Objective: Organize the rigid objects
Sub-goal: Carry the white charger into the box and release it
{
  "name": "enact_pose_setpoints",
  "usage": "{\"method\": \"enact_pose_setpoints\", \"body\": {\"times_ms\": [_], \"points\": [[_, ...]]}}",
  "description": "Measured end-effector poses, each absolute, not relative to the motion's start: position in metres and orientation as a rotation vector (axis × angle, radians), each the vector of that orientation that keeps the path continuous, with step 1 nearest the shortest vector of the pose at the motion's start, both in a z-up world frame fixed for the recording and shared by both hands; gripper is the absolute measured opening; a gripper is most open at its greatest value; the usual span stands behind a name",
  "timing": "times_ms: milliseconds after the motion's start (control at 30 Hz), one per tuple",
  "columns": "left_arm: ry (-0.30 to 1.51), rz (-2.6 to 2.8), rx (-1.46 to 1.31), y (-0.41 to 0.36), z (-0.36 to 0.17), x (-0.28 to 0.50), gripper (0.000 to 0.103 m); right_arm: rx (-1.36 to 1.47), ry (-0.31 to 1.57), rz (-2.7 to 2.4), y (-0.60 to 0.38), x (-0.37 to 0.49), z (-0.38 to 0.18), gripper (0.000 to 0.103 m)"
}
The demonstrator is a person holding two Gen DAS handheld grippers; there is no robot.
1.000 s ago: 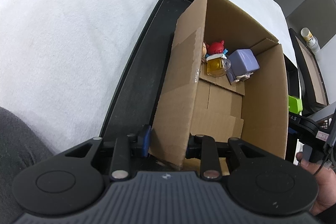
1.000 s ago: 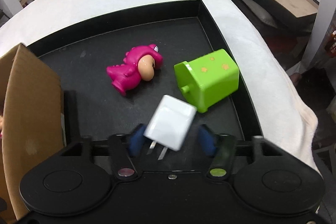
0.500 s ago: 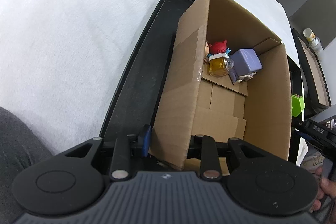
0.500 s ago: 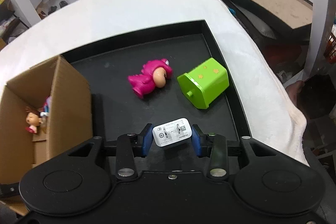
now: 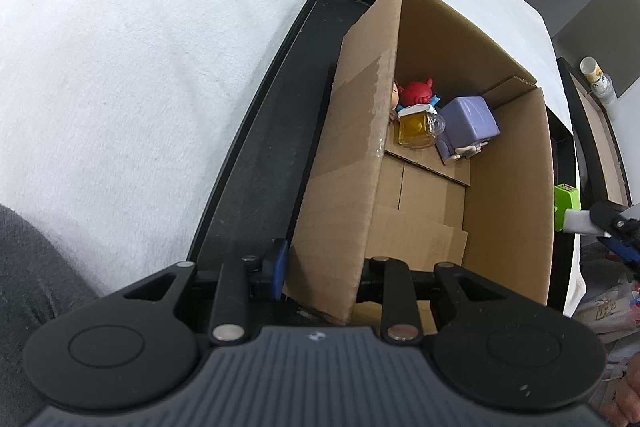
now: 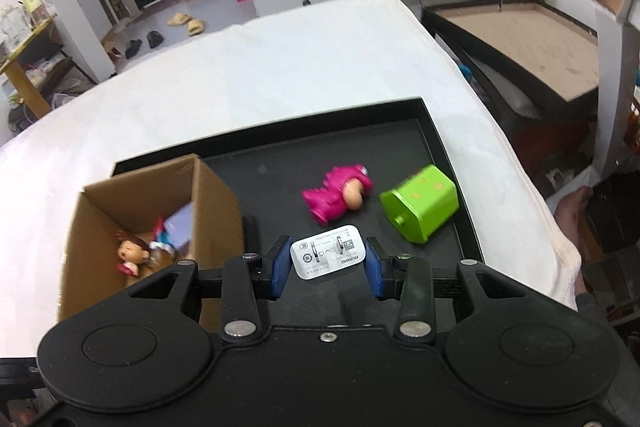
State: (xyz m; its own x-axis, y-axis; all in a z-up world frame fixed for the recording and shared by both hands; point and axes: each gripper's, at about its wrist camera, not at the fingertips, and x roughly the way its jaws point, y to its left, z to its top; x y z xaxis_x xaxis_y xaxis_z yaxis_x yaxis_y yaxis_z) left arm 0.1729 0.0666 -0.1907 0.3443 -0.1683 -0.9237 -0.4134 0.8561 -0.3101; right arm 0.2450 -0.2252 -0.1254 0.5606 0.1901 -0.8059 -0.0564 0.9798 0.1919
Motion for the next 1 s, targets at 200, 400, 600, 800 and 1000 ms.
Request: {"method": "enact_pose_setpoints", "body": {"times_ms": [200,400,600,800,1000], "points": [[1.221,0.164,-0.559,0.069,-0.191,0.172,0.028,0.14,0.929,0.166,-0.214,0.246,-0.109,0.038],[1.215,0.161,-0.569,0.07,-0.193,0.172,0.028,0.138,0.909,0.203,-0.201,0.247,-0.099,0.038],[1.219,0.16,-0.554,0.067,-0.191,0.172,0.028,0.152,0.902,0.267,-0.188,0.245,-0.091,0.038],[1.22,0.152,-0.568,0.068,-0.193,0.173,0.028,0.119,0.92,0.358,-0.164,0.241,-0.086,0.038],[1.22,0.142,-0.579,0.07,-0.195,0.171,0.029,0.094,0.949,0.403,-0.14,0.242,-0.091,0.038]]}}
